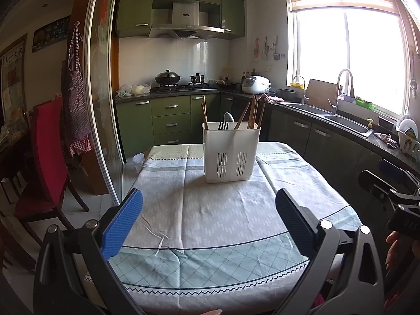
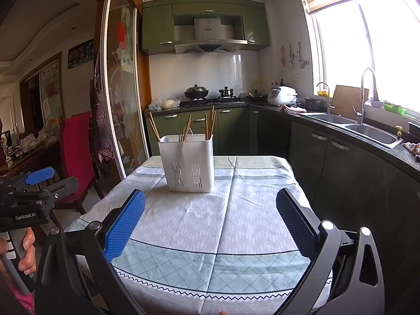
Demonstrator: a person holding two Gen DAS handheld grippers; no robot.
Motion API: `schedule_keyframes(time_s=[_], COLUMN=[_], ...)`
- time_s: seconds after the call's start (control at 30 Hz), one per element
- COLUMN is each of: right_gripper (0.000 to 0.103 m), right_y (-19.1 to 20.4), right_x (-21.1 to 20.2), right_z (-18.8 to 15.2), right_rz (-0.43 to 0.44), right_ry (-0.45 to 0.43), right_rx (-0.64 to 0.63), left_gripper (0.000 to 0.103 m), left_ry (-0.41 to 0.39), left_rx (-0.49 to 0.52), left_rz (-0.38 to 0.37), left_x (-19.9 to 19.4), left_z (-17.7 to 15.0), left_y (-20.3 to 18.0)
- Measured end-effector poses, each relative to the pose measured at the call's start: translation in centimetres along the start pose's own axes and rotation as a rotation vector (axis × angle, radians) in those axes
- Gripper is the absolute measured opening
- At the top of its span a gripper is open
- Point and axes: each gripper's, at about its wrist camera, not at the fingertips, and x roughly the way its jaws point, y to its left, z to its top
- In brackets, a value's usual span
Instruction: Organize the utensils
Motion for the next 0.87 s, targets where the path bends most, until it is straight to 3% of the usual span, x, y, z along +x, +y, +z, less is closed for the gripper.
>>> schedule_keyframes(time_s=[0.2,0.33,0.43,0.73,0.87], right_gripper=[0.098,0.098,0.098,0.098,0.098], right_y=[0.0,-0.1,-0.1,-0.3,-0.4], right_x=[0.0,0.1,0.1,0.9,1.5], right_z=[0.0,0.0,-0.1,-0.6,-0.9], right_rz=[-0.001,0.000,0.000,0.001,-0.002], right_ry=[0.001,0.002,0.004,0.014,0.030], right_rx=[-0.001,-0.001,0.001,0.003,0.007], left_gripper=[0.096,0.096,0.096,0.096,0.096], left_ry=[0.000,-0.027,-0.018,-0.002,0.037], left_rx=[-0.014,0.004,-0.006,0.036,0.019], left_rz=[-0.027,0.007,-0.019,0.024,0.008], left_x=[0.1,0.0,0.2,0.7,1.9], left_z=[0.0,0.2,0.2,-0.2,-0.5], left_y=[0.1,0.1,0.3,-0.1,0.3])
